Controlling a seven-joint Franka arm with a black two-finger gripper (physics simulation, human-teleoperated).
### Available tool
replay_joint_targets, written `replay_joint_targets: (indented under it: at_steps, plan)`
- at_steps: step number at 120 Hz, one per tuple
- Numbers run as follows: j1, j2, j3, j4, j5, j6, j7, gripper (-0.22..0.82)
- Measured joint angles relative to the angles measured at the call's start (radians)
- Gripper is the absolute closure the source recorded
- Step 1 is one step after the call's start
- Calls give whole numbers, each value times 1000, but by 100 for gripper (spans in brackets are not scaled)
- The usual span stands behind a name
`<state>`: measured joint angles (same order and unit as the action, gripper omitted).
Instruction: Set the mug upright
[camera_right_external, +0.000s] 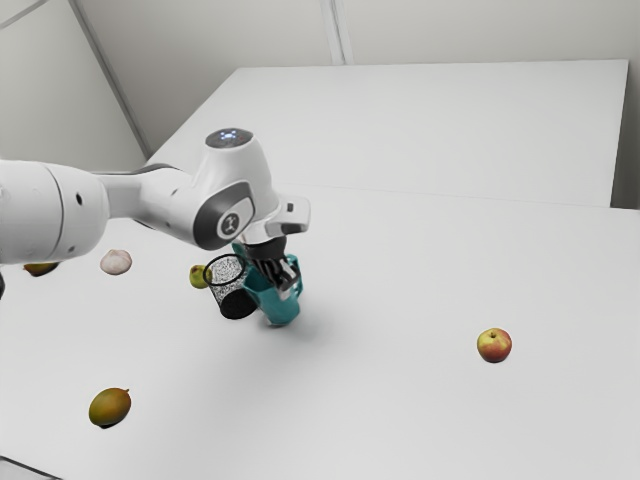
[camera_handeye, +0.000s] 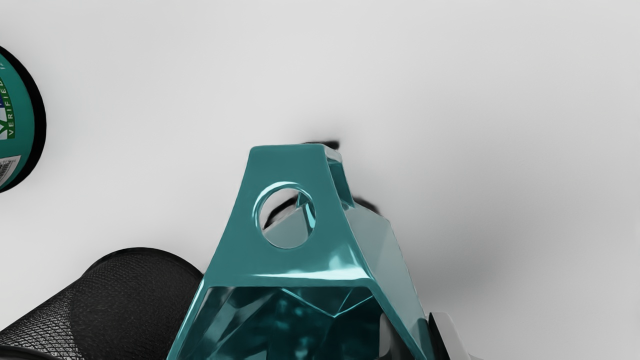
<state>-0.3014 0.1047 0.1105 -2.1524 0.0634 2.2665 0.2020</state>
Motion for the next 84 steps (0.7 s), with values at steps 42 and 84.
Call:
replay_joint_targets:
  at_steps: [42,84]
  plan:
    - [-6,-58,0,80,-27,-35,8,21]
    - [256,-28,-186,524,-39,-360,20,4]
